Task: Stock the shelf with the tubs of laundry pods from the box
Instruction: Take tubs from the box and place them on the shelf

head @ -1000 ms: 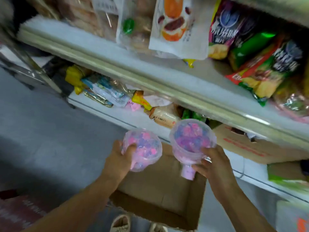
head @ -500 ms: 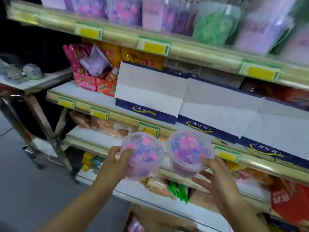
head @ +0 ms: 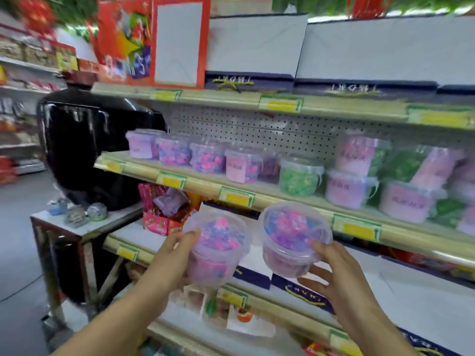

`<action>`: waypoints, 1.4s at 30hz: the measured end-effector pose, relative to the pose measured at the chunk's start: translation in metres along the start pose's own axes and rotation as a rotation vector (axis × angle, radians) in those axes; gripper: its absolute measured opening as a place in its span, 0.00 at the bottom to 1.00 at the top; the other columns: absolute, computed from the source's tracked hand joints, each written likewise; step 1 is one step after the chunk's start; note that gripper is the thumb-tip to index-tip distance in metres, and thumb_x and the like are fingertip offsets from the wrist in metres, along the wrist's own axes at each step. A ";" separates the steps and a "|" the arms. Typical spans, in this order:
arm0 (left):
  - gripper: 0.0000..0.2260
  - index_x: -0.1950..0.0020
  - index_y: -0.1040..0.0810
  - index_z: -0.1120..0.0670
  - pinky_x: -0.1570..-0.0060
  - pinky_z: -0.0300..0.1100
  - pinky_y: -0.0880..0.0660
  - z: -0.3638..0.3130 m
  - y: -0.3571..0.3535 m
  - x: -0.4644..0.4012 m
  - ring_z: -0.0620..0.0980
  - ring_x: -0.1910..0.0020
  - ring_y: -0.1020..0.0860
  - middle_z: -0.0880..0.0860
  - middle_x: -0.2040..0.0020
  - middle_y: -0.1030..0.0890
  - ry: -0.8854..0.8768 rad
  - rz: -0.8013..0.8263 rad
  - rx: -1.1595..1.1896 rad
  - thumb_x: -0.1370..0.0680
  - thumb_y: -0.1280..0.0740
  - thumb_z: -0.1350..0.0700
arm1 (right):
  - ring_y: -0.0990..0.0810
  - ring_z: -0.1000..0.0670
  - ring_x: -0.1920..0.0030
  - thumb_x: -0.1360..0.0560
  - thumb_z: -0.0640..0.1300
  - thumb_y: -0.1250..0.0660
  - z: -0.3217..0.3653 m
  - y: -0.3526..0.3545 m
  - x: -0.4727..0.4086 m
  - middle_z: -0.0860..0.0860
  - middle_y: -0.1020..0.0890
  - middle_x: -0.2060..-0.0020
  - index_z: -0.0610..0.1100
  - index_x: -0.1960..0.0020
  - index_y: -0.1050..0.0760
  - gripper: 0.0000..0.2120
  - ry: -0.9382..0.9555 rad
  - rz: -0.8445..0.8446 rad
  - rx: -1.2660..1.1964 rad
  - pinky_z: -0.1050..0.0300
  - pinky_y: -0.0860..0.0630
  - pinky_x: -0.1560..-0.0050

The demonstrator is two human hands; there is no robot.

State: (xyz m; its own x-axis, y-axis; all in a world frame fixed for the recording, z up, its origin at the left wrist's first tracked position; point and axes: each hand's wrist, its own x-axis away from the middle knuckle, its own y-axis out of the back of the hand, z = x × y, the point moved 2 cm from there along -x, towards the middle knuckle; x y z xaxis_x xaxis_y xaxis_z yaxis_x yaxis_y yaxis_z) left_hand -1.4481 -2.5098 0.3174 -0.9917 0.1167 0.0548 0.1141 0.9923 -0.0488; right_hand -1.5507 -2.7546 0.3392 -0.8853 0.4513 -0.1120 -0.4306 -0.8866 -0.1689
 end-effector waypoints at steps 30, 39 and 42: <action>0.22 0.40 0.33 0.51 0.58 0.45 0.25 -0.189 0.023 -0.221 0.55 0.51 0.23 0.56 0.48 0.24 -0.096 0.138 0.098 0.24 0.41 0.35 | 0.18 0.44 0.52 0.25 0.57 0.37 0.092 -0.168 -0.174 0.45 0.18 0.51 0.45 0.40 0.27 0.20 0.059 -0.136 0.054 0.46 0.21 0.49; 0.12 0.52 0.27 0.52 0.54 0.43 0.23 -0.179 0.019 -0.247 0.49 0.56 0.22 0.53 0.52 0.20 -0.235 0.279 0.030 0.28 0.27 0.50 | 0.17 0.46 0.51 0.46 0.54 0.23 0.086 -0.184 -0.174 0.46 0.20 0.44 0.46 0.37 0.31 0.40 0.111 -0.160 0.171 0.50 0.20 0.52; 0.13 0.51 0.30 0.55 0.53 0.48 0.23 -0.181 0.020 -0.260 0.54 0.56 0.22 0.55 0.51 0.22 -0.342 0.158 -0.120 0.28 0.27 0.56 | 0.18 0.44 0.53 0.34 0.53 0.26 0.093 -0.185 -0.182 0.44 0.18 0.49 0.44 0.40 0.27 0.27 0.047 -0.232 0.171 0.48 0.19 0.55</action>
State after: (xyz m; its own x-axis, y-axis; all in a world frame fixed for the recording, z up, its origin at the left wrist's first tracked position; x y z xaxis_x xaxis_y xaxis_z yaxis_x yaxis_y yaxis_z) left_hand -1.1768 -2.5132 0.4832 -0.9218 0.2681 -0.2800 0.2534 0.9633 0.0880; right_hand -1.3261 -2.6821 0.4823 -0.7524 0.6446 -0.1357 -0.6474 -0.7616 -0.0286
